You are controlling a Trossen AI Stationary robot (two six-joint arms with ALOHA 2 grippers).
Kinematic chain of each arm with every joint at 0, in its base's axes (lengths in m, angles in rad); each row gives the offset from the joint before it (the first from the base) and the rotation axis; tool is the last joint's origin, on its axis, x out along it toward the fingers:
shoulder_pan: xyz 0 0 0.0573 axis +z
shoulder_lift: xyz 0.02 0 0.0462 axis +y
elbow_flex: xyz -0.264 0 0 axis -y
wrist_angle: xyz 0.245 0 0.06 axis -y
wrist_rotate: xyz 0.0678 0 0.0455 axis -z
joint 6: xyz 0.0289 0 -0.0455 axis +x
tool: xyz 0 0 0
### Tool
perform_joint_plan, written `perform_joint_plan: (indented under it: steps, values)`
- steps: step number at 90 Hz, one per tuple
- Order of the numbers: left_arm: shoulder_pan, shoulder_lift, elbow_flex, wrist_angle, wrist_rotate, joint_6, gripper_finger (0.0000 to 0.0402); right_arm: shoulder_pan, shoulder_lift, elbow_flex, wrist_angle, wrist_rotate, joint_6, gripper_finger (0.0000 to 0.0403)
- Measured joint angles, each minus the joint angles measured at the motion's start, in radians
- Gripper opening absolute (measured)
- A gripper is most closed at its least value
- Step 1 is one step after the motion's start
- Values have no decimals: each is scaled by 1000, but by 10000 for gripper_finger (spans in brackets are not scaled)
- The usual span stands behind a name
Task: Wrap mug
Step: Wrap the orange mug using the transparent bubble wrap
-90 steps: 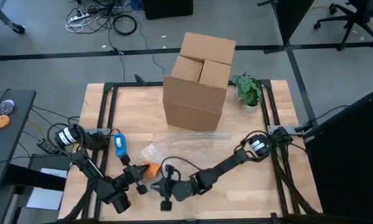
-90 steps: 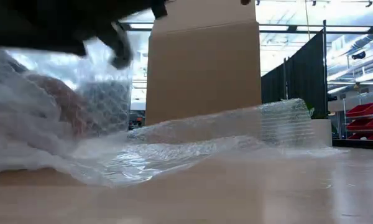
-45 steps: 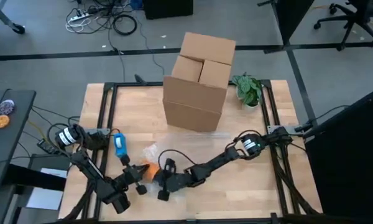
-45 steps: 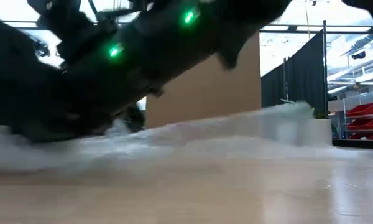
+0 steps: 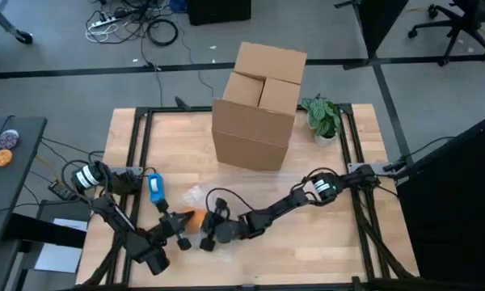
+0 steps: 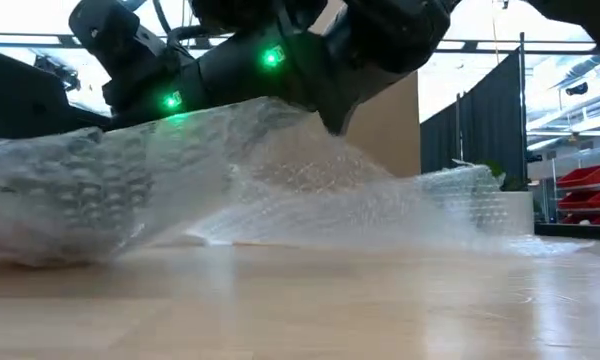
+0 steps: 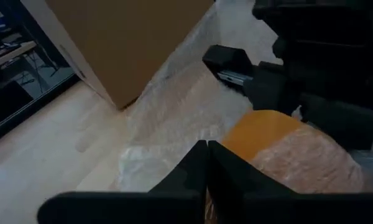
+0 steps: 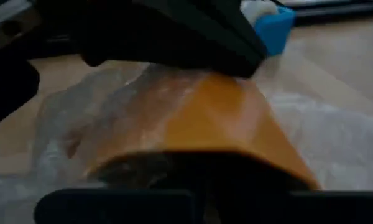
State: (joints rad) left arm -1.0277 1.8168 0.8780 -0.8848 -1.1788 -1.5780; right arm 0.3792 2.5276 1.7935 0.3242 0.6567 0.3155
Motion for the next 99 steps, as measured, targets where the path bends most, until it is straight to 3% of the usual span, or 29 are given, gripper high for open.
perform_joint_plan:
  steps: [32,58,67,76,88,99]
  values:
    - [0,1,0,1,-1,-1,0,50,-151,0,-281,25,33,0]
    - [0,1,0,3,-2,-2,0,80,-313,0,-598,-30,145,0]
    - [0,1,0,3,-2,-2,0,112,-335,0,-528,-64,142,0]
    - [0,1,0,3,-2,-2,0,138,-319,1,-334,-187,101,0]
    - [0,1,0,1,-2,-2,0,151,-225,3,-113,-338,106,0]
    - [0,1,0,1,-2,-2,0,136,-120,1,-70,-349,195,0]
